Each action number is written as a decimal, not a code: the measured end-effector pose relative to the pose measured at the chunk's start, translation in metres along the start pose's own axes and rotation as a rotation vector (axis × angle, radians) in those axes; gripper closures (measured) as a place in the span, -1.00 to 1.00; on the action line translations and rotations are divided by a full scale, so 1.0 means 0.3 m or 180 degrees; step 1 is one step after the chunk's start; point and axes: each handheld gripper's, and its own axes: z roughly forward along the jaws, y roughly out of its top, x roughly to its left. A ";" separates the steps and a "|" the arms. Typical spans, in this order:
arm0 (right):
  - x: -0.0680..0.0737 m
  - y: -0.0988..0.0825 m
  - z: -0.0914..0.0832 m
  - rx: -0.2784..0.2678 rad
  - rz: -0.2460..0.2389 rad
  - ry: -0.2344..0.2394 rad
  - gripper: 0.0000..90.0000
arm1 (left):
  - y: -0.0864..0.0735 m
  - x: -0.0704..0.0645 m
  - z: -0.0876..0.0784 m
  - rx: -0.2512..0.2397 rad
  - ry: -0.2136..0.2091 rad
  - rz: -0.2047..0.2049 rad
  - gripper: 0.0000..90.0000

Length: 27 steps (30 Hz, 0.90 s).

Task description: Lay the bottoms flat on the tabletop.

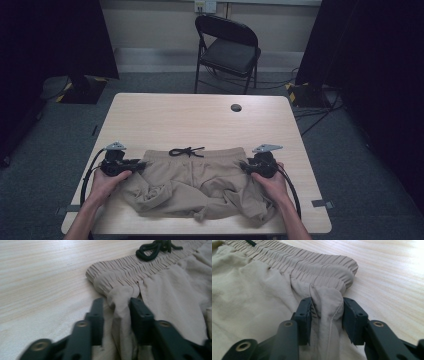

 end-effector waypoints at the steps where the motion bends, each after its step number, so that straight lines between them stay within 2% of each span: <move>1: 0.000 0.000 0.002 -0.0008 0.0003 -0.0009 0.42 | 0.000 -0.005 0.010 0.0020 0.0014 -0.0001 0.56; 5: 0.001 -0.003 0.004 -0.0036 0.0018 -0.0006 0.53 | 0.000 0.001 0.020 0.0027 0.0002 -0.0016 0.68; 6: 0.004 -0.003 0.003 -0.0033 0.0007 -0.0001 0.61 | -0.001 0.003 0.020 0.0030 -0.0020 -0.0018 0.68; 9: 0.007 -0.005 0.004 -0.0036 0.0021 0.0013 0.70 | -0.002 0.000 0.025 0.0039 -0.0035 -0.0045 0.88; 10: 0.009 -0.005 0.005 -0.0035 0.0043 0.0047 0.82 | -0.002 -0.001 0.024 0.0013 -0.0054 -0.0055 0.92; 12: 0.012 -0.003 0.001 -0.0063 0.0023 0.0045 0.91 | -0.001 -0.001 0.022 -0.0033 -0.0084 -0.0073 0.93; 14: 0.009 0.002 -0.008 -0.0125 0.0053 0.0070 0.93 | 0.006 -0.002 0.002 -0.0187 -0.0162 -0.0148 0.94; 15: 0.008 0.006 -0.015 -0.0163 0.0073 0.0079 0.94 | 0.006 -0.002 0.002 -0.0187 -0.0162 -0.0148 0.94; 21: 0.003 0.038 -0.080 -0.0444 0.0125 0.0137 0.95 | 0.034 -0.039 -0.045 -0.0436 -0.0195 -0.0060 0.95; 26: 0.009 0.077 -0.142 -0.0671 0.0127 0.0152 0.96 | 0.079 -0.072 -0.097 -0.0646 -0.0182 0.0044 0.95; 27: 0.010 0.085 -0.156 -0.0709 0.0122 0.0151 0.96 | 0.079 -0.072 -0.097 -0.0646 -0.0182 0.0044 0.95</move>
